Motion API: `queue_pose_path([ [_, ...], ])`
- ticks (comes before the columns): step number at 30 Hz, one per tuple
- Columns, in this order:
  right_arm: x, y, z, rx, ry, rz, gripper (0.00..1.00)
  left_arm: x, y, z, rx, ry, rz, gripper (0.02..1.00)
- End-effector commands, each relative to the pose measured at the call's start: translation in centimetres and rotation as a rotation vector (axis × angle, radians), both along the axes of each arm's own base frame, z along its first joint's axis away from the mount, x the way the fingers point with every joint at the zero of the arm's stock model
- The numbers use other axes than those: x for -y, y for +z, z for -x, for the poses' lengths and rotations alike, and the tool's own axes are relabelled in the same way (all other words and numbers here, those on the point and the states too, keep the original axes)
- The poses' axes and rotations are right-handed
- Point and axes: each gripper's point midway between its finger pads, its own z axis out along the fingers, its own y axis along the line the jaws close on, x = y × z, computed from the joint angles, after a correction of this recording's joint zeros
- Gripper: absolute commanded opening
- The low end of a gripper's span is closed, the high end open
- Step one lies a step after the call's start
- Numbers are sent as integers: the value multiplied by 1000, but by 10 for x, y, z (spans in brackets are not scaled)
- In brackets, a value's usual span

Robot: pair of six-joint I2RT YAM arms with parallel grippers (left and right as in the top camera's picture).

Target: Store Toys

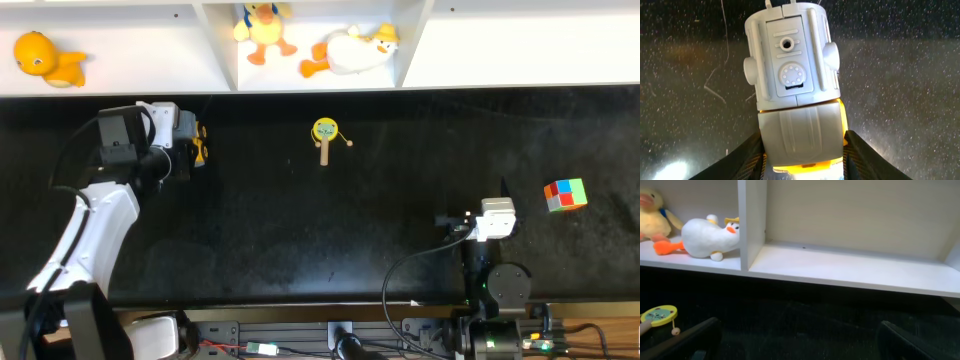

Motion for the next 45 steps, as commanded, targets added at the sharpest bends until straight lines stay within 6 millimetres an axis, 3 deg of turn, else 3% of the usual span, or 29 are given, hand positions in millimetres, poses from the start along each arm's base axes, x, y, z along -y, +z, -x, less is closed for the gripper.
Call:
queue_pose_path([
  [1, -1, -3, 0, 1, 4, -7, 996, -7, 15, 9, 16, 35, -46, 424],
  [12, -1, -3, 0, 1, 4, -7, 996, -20, 52, 24, 80, 83, -121, 424],
  [19, -1, -3, 0, 1, 4, -7, 996, -21, 78, 19, 184, 94, -128, 424],
  [29, -1, -3, 0, 1, 4, -7, 996, -24, 105, -5, 253, 106, -127, 415],
  [45, -1, -3, 0, 1, 4, -7, 996, -31, 117, -66, 230, 85, -136, 406],
])
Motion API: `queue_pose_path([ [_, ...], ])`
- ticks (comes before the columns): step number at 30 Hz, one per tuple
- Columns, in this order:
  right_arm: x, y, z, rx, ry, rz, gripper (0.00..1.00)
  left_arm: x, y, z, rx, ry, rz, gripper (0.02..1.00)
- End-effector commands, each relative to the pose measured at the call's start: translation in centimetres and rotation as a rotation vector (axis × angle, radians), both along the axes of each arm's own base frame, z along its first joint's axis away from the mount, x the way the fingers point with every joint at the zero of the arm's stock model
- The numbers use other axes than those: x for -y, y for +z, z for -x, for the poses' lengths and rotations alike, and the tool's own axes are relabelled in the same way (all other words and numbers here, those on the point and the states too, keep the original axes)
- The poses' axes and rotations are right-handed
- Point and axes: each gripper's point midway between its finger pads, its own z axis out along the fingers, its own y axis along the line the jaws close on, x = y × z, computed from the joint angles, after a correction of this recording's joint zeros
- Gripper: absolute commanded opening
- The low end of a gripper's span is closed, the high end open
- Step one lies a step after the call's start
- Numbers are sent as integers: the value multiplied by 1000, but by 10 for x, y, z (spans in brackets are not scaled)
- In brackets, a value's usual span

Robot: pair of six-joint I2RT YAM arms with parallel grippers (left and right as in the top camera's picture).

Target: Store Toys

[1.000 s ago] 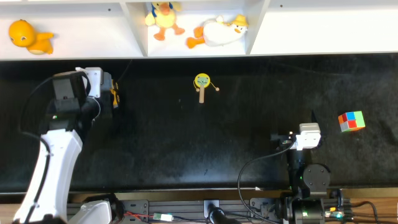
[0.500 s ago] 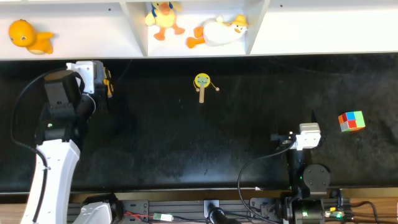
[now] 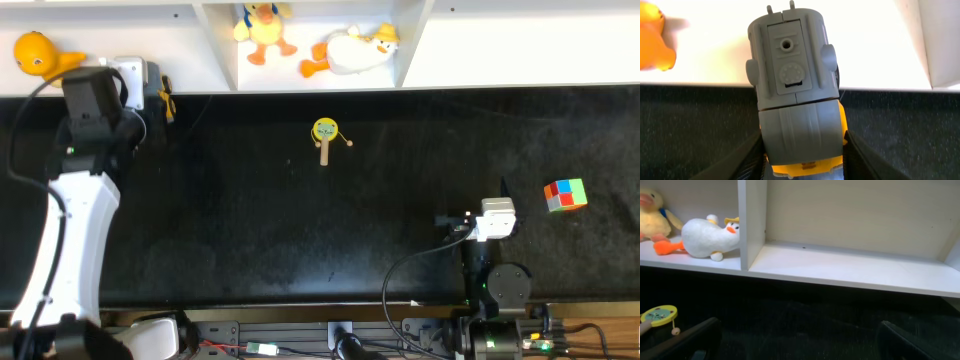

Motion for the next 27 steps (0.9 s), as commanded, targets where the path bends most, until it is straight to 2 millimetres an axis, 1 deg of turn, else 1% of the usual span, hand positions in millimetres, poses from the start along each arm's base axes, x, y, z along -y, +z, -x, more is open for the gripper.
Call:
queue_pose_path([
  [1, -1, -3, 0, 1, 4, -7, 993, -3, 13, -26, 28, -3, -9, 408],
  [8, -1, -3, 0, 1, 4, -7, 996, -4, 12, -43, 32, -7, -12, 413],
  [14, -1, -3, 0, 1, 4, -7, 996, -6, 14, -57, 43, -10, -17, 417],
  [21, -1, -3, 0, 1, 4, -7, 996, 0, 18, -75, 52, -42, -34, 424],
  [27, -1, -3, 0, 1, 4, -7, 996, 0, 16, -84, 51, -43, -34, 419],
])
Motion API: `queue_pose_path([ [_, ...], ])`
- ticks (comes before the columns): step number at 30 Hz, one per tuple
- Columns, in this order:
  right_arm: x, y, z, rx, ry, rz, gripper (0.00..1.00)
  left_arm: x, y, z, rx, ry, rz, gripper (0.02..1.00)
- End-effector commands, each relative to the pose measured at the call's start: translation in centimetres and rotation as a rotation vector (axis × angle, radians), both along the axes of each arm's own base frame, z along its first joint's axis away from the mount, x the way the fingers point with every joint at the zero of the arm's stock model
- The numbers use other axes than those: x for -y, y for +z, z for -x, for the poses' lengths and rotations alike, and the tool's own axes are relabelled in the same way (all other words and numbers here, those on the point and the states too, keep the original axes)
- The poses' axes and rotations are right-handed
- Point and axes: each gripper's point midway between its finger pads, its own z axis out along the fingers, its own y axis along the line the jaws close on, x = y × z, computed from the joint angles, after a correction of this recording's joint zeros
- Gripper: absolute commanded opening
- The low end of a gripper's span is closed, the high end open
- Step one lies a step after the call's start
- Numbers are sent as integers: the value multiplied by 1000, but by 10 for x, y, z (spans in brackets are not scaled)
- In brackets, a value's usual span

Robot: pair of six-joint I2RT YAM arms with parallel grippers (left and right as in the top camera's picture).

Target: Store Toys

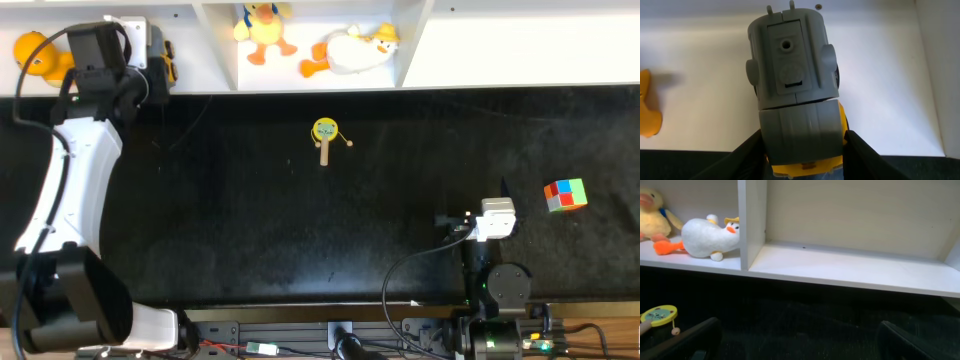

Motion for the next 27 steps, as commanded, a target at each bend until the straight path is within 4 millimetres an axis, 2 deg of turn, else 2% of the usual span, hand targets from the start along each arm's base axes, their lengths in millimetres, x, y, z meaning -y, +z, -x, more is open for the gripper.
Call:
queue_pose_path([
  [1, -1, -3, 0, 2, 4, -8, 996, -1, 12, -15, 33, -17, -23, 424],
  [17, -1, -3, 0, 2, 4, -8, 996, -1, -4, -30, 29, -18, -23, 424],
  [21, -1, -3, 0, 2, 4, -8, 996, -1, -9, -31, 20, -18, -22, 461],
  [24, -1, -3, 0, 2, 4, -8, 996, -1, -11, -30, 13, -18, -21, 538],
  [26, -1, -3, 0, 2, 4, -8, 996, 0, -11, -30, 11, -20, -20, 689],
  [27, -1, -3, 0, 2, 4, -8, 991, 0, -11, -30, 10, -20, -20, 805],
])
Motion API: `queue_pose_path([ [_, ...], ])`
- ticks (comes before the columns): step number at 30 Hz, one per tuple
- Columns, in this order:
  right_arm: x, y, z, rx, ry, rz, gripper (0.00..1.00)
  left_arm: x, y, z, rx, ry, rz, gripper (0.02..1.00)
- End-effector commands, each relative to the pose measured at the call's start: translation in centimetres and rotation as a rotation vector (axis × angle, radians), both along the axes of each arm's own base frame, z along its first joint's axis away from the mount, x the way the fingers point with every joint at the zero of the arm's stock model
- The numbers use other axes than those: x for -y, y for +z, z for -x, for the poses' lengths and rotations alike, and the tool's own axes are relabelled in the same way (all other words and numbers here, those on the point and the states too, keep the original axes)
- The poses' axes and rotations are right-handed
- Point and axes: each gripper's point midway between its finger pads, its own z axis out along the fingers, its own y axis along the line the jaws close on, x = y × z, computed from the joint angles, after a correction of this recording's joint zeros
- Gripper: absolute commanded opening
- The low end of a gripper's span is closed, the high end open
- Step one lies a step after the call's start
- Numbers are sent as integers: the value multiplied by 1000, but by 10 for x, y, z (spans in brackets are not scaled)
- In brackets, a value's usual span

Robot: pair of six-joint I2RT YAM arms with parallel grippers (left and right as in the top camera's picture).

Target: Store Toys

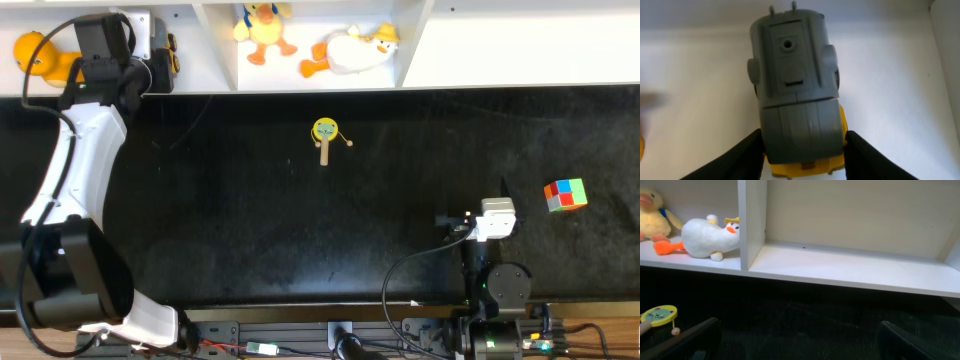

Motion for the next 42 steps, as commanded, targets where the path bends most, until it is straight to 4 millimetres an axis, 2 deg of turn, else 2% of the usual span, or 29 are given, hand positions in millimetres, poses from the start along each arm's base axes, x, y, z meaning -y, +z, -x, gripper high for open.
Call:
queue_pose_path([
  [1, -1, -3, 0, 1, 5, -7, 993, 2, 3, -5, 4, -14, -14, 921],
  [2, -1, -3, 0, 1, 4, -7, 996, 4, 2, -5, 3, -16, -14, 1000],
  [7, -1, -3, 0, 1, 5, -7, 996, 10, 4, -4, 1, -29, -14, 998],
  [10, -1, -3, 0, 1, 4, -7, 996, 15, 13, 1, 14, -35, -23, 998],
  [15, -1, -3, 0, 1, 4, -7, 993, 15, 26, 23, 37, -21, -43, 998],
  [20, -1, -3, 0, 1, 4, -7, 996, 10, 24, 45, 29, 0, -61, 998],
  [25, -1, -3, 0, 1, 5, -7, 996, 10, 16, 72, 13, 7, -56, 998],
  [26, -1, -3, 0, 1, 5, -7, 993, 8, 12, 84, 7, 21, -49, 998],
  [30, -1, -3, 0, 1, 4, -7, 998, -3, 6, 110, 9, 117, 15, 998],
  [33, -1, -3, 0, 1, 4, -7, 996, -3, 12, 140, 47, 140, 52, 998],
  [36, -1, -3, 0, 1, 4, -7, 996, 0, 16, 156, 38, 140, 54, 998],
  [40, -1, -3, 0, 1, 4, -7, 996, 3, 11, 186, -40, 142, 58, 998],
  [42, -1, -3, 0, 1, 4, -7, 993, 4, 12, 192, -44, 142, 58, 998],
])
